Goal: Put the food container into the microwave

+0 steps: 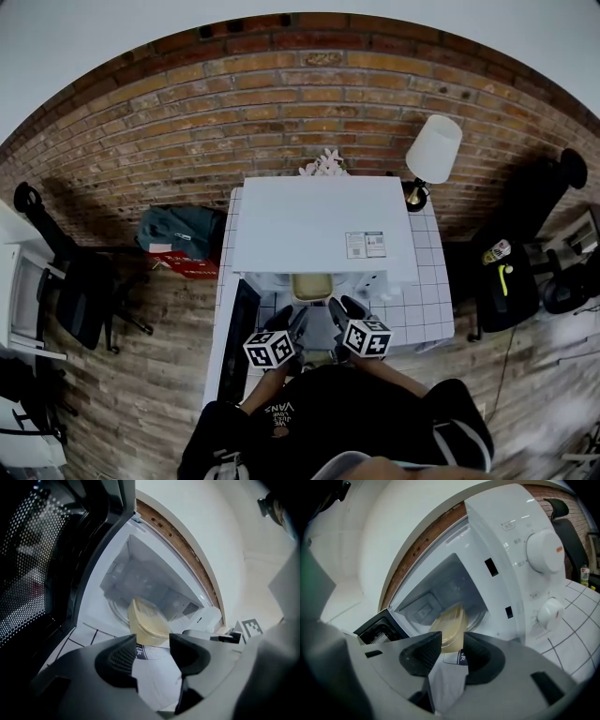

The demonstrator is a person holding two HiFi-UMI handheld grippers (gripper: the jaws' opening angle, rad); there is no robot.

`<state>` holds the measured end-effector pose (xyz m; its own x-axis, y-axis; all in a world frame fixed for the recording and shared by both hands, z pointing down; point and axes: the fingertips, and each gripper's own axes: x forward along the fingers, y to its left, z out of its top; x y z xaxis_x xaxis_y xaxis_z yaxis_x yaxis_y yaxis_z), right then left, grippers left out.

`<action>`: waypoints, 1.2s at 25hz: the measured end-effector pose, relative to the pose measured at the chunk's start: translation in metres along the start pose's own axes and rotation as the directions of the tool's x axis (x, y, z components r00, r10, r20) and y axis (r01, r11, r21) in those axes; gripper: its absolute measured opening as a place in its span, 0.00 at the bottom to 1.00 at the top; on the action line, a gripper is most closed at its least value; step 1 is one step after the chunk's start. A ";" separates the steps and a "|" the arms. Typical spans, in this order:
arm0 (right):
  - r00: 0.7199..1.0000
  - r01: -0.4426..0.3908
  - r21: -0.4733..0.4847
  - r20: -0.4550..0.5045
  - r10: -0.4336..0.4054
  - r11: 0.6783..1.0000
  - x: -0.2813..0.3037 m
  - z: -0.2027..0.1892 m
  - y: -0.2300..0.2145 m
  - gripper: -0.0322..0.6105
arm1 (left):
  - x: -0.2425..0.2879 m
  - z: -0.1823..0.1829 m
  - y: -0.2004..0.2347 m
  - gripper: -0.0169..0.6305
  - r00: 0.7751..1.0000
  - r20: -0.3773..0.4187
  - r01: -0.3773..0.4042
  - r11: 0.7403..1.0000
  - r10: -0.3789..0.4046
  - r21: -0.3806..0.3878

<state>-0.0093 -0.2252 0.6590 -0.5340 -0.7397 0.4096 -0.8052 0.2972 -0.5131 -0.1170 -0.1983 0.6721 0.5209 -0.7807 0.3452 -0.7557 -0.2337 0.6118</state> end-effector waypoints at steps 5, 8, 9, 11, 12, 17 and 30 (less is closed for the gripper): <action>1.000 0.012 -0.003 -0.026 -0.012 1.000 -0.005 -0.013 0.000 0.18 | -0.003 -0.008 -0.003 0.30 1.000 -0.025 0.013 1.000 -0.012 0.018; 0.999 0.014 -0.009 -0.043 -0.014 1.000 -0.006 -0.021 0.002 0.14 | -0.004 -0.011 -0.004 0.25 0.999 -0.035 0.021 0.999 -0.020 0.027; 0.999 0.014 -0.012 -0.049 -0.015 1.000 -0.006 -0.024 0.002 0.13 | -0.004 -0.012 -0.005 0.23 0.999 -0.039 0.024 0.999 -0.023 0.031; 0.998 0.016 -0.017 -0.060 -0.017 1.000 -0.005 -0.028 0.003 0.11 | -0.005 -0.014 -0.007 0.19 0.999 -0.045 0.031 0.999 -0.029 0.040; 0.998 0.018 -0.019 -0.066 -0.019 1.000 -0.005 -0.030 0.003 0.10 | -0.005 -0.014 -0.007 0.17 0.999 -0.046 0.031 0.999 -0.029 0.044; 0.996 0.011 -0.029 -0.090 -0.014 1.000 0.001 -0.035 0.007 0.07 | -0.006 -0.012 -0.006 0.08 0.999 -0.045 0.027 0.998 -0.024 0.054; 0.989 -0.044 -0.051 -0.147 0.036 0.998 0.023 -0.035 0.015 0.07 | 0.010 -0.003 -0.003 0.05 0.998 -0.058 0.019 0.998 -0.015 0.066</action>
<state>-0.0424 -0.2163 0.6872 -0.5944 -0.6321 0.4971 -0.7933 0.3598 -0.4911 -0.1083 -0.2036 0.6763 0.5543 -0.7422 0.3767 -0.7705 -0.2864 0.5695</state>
